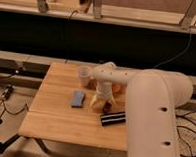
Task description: Drag the pepper across the table
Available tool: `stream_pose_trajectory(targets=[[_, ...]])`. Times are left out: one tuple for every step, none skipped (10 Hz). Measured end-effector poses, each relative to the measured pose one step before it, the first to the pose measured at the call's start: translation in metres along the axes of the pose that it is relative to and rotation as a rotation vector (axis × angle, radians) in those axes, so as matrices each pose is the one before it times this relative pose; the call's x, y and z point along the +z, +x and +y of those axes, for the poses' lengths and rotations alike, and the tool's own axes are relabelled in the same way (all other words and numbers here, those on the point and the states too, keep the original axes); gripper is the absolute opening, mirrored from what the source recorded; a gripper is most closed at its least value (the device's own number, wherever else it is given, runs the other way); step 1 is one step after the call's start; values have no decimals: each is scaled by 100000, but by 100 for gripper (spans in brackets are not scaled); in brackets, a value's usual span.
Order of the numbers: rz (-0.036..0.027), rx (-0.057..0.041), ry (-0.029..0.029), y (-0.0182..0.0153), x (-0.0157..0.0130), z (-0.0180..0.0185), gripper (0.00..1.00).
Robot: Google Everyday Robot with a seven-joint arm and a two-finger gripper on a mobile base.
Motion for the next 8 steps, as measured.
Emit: stream_pose_trajectory(targets=[[-8,1347,-517,-171,184,-498,80],[141,1142,-176,-59,222,-536,79],[23,894,198,-48,188,-555,72],[-318,390,400,-55,86,-366,64],[-336,274,502,-14,133,-271,54],[-285,254,451,49,148,-240,42],[-127,215,169,51,81,-110,35],[-492,503,186,42,-49,-207,22]])
